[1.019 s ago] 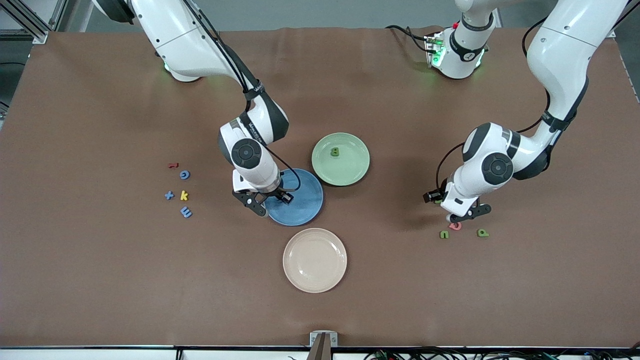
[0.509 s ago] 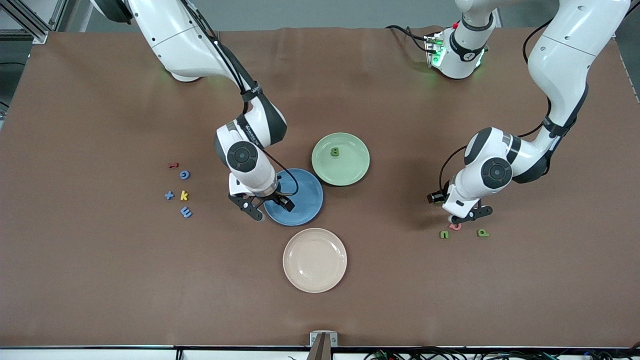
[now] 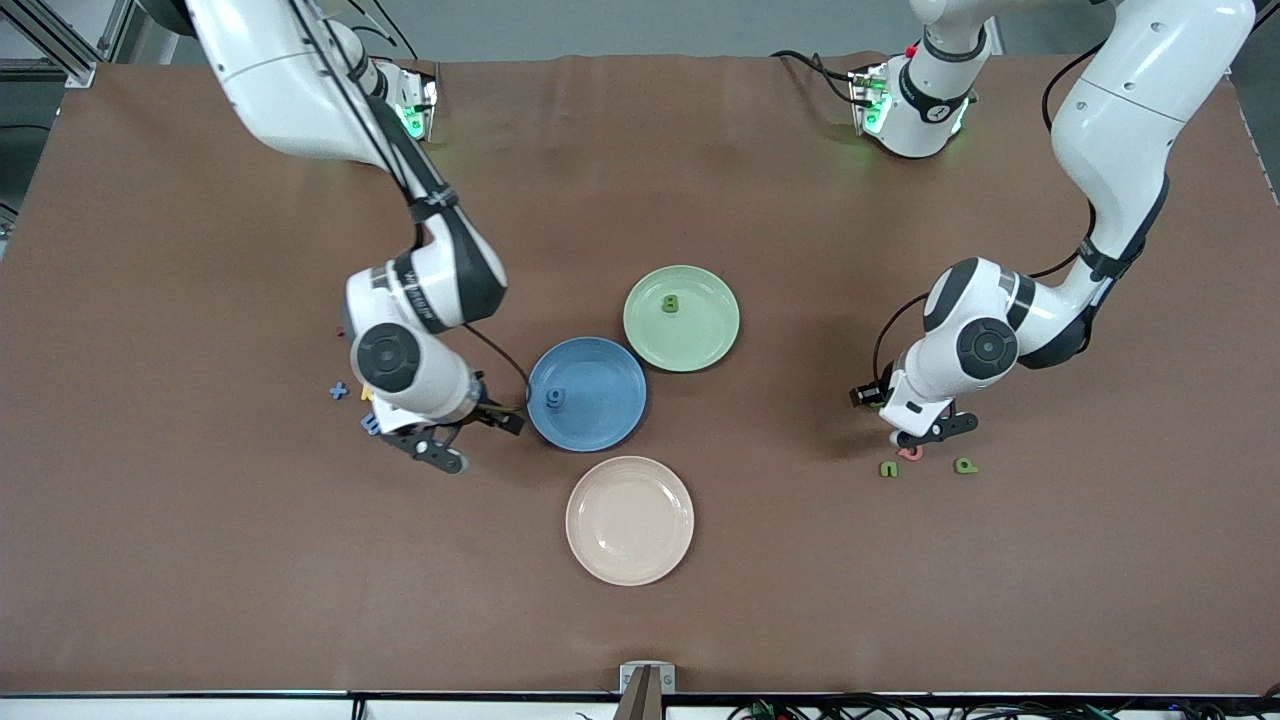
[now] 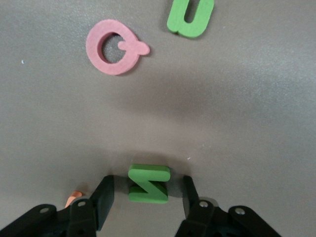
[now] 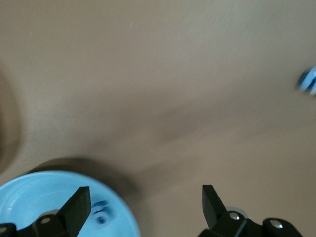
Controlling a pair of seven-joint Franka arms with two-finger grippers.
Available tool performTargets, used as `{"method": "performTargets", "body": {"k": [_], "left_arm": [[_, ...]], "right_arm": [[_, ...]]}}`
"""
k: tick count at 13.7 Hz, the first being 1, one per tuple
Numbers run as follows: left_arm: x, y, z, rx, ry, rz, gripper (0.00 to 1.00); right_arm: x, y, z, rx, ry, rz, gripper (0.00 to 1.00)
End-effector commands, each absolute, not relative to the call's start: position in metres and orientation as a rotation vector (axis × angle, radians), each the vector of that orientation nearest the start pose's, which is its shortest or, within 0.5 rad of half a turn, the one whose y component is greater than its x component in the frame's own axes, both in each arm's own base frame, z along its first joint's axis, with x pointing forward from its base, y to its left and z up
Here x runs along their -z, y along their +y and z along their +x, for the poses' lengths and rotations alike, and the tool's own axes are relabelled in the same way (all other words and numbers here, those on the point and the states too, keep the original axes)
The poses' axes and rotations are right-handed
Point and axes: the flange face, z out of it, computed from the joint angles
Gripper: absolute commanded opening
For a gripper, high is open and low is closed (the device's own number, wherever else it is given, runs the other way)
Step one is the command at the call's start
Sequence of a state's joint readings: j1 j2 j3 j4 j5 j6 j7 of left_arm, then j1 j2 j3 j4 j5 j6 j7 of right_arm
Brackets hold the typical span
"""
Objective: Sort letters by color into matching plates
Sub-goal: 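Lift the green Z with the left gripper while the right gripper reaches blue m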
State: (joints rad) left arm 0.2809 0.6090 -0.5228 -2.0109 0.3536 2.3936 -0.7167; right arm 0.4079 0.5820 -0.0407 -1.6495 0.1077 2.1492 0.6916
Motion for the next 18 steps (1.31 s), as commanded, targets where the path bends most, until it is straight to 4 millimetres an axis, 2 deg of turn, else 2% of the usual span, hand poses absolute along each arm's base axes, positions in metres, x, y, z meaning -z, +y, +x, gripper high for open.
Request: {"method": "performTargets", "body": {"k": [1, 2, 3, 4, 5, 7, 9, 13, 14, 15, 18], "left_arm": [[-0.172, -0.14, 0.571, -0.193, -0.403, -3.117, 0.6], [-0.172, -0.14, 0.571, -0.195, -0.402, -3.116, 0.57], [-0.172, -0.14, 0.571, -0.195, -0.402, -3.116, 0.49], [-0.171, -0.14, 0.57, -0.198, -0.402, -3.116, 0.4], [-0.171, -0.14, 0.57, -0.198, -0.402, -3.116, 0.29], [-0.172, -0.14, 0.571, -0.197, -0.402, -3.115, 0.11], [-0.176, -0.141, 0.572, -0.187, -0.398, -3.115, 0.03], [-0.195, -0.149, 0.574, -0.152, -0.392, -3.109, 0.01], [-0.202, -0.165, 0.571, -0.154, -0.398, -3.115, 0.01], [-0.209, -0.18, 0.568, -0.17, -0.409, -3.113, 0.01], [-0.223, -0.208, 0.561, -0.206, -0.424, -3.099, 0.01]], "right_arm": [[-0.273, 0.19, 0.626, -0.186, 0.415, -3.072, 1.0], [-0.273, 0.17, 0.628, -0.193, 0.389, -3.072, 1.0], [-0.268, 0.157, 0.625, -0.2, 0.305, -3.08, 1.0], [-0.267, 0.141, 0.624, -0.171, 0.227, -3.079, 1.0], [-0.258, 0.121, 0.619, -0.144, 0.15, -3.079, 1.0], [-0.24, 0.101, 0.609, -0.091, 0.073, -3.081, 1.0], [-0.228, 0.086, 0.606, -0.063, 0.102, -3.084, 1.0], [-0.214, 0.058, 0.599, -0.051, 0.205, -3.084, 0.96], [-0.213, 0.038, 0.601, -0.05, 0.27, -3.08, 0.95], [-0.213, 0.03, 0.602, -0.042, 0.311, -3.077, 0.95], [-0.209, 0.033, 0.599, -0.05, 0.53, -3.05, 0.94]]}}
